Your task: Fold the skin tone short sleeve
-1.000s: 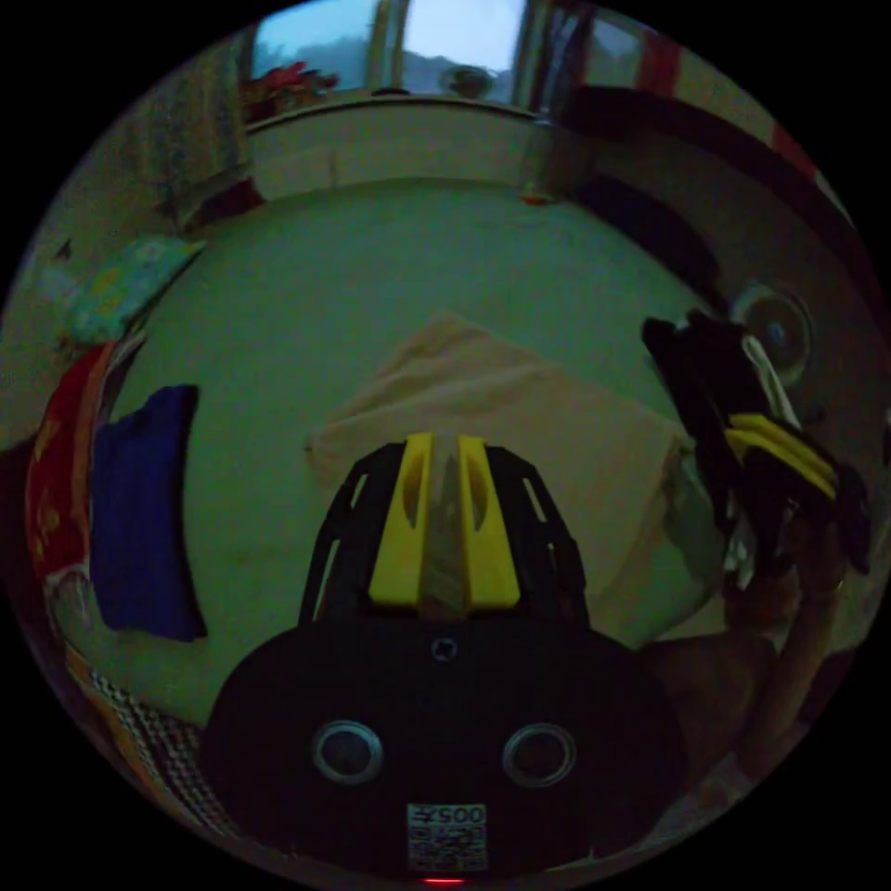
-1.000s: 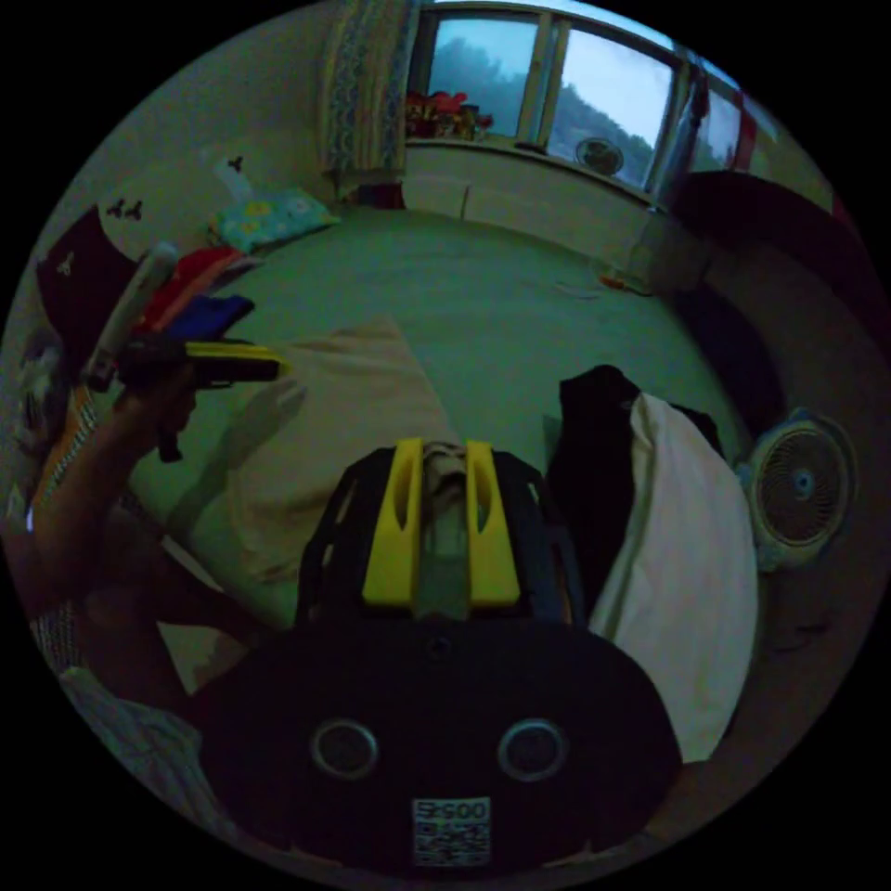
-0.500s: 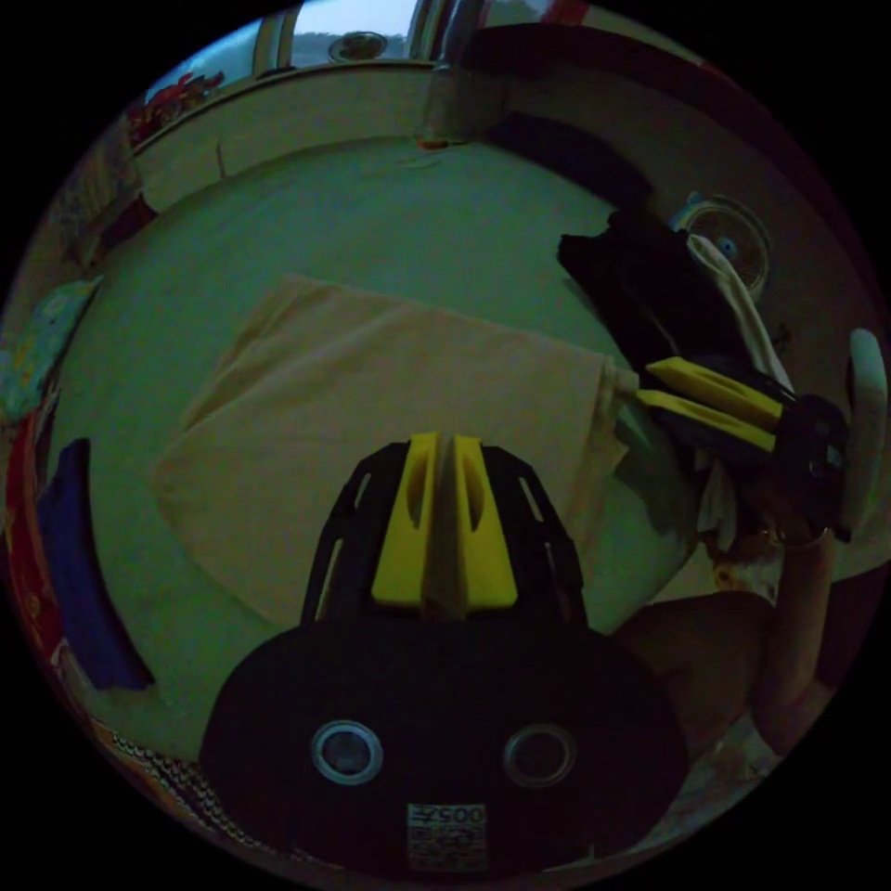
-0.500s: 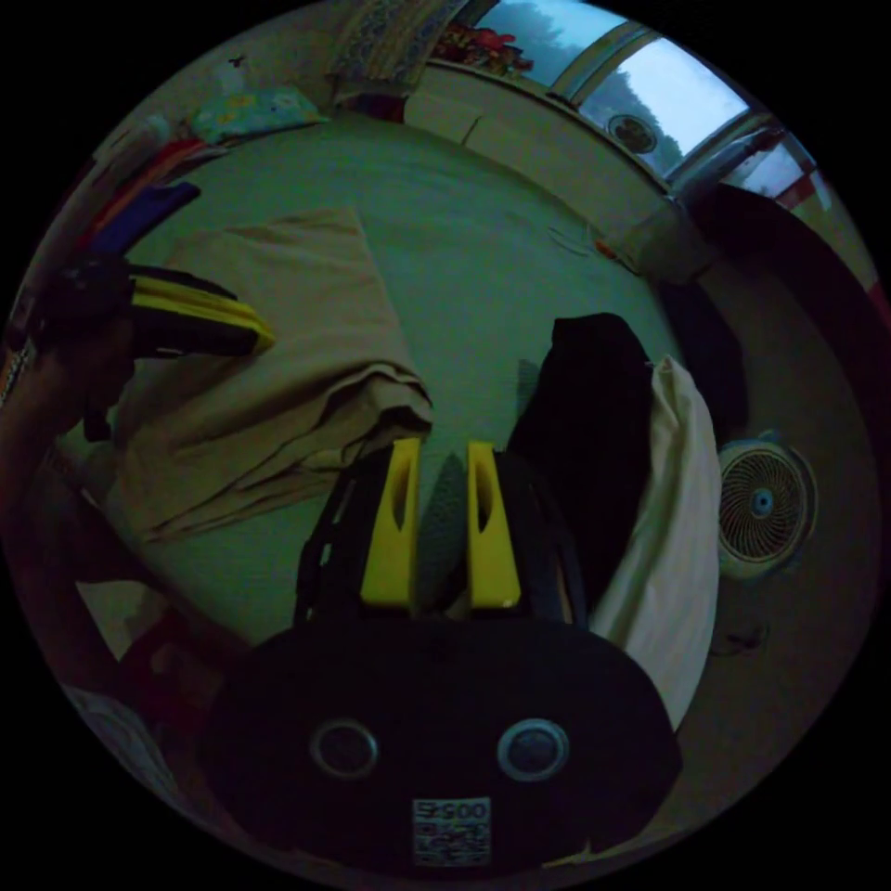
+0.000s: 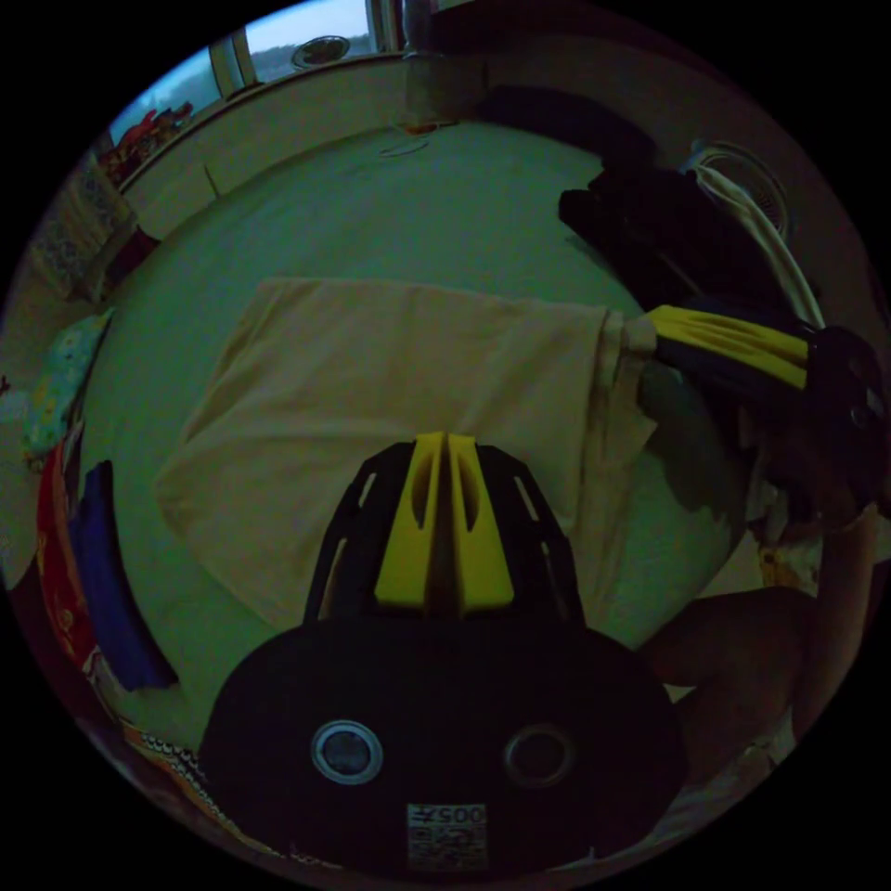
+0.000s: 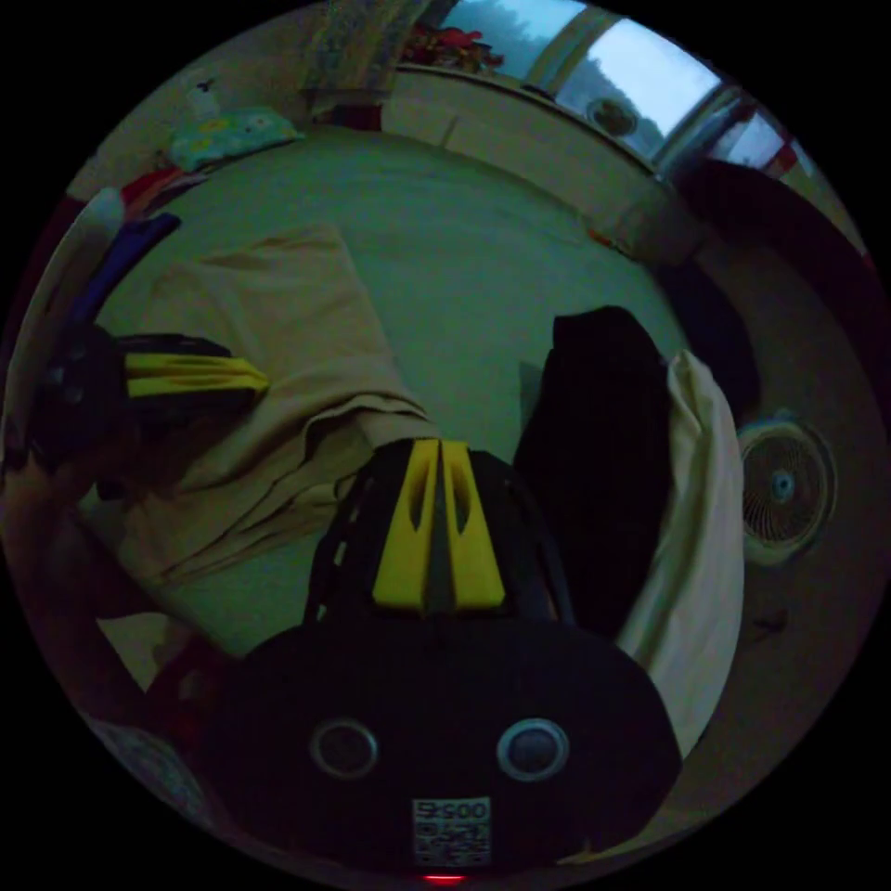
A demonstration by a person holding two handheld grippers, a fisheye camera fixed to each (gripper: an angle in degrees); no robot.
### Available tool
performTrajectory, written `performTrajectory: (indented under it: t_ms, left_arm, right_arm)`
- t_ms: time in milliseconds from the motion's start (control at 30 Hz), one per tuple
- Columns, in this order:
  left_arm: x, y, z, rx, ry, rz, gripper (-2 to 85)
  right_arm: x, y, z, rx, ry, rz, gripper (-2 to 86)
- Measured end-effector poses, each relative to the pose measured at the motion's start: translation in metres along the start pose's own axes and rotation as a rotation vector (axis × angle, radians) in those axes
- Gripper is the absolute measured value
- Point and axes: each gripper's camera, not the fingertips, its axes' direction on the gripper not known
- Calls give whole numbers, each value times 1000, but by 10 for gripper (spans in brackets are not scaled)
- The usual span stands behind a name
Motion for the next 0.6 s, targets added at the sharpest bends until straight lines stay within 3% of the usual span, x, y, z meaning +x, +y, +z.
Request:
performTrajectory:
  t_ms: [100, 200, 367, 467, 600]
  left_arm:
    - [9, 1, 0, 20, -1, 2, 13]
    - [13, 0, -1, 23, 25, -17, 10]
    - [17, -3, -8, 22, 58, -32, 2]
    - [18, -2, -25, 91, 60, -38, -1]
    - [13, -1, -41, 136, 34, -55, -3]
  right_arm:
    - [17, 5, 5, -73, -64, 121, -16]
    - [32, 13, 18, -197, 73, 213, -15]
    - [17, 29, -38, 131, -147, 132, -11]
    - [-8, 37, -61, 291, -101, 8, 5]
    - [-38, 36, -54, 225, -42, -134, 29]
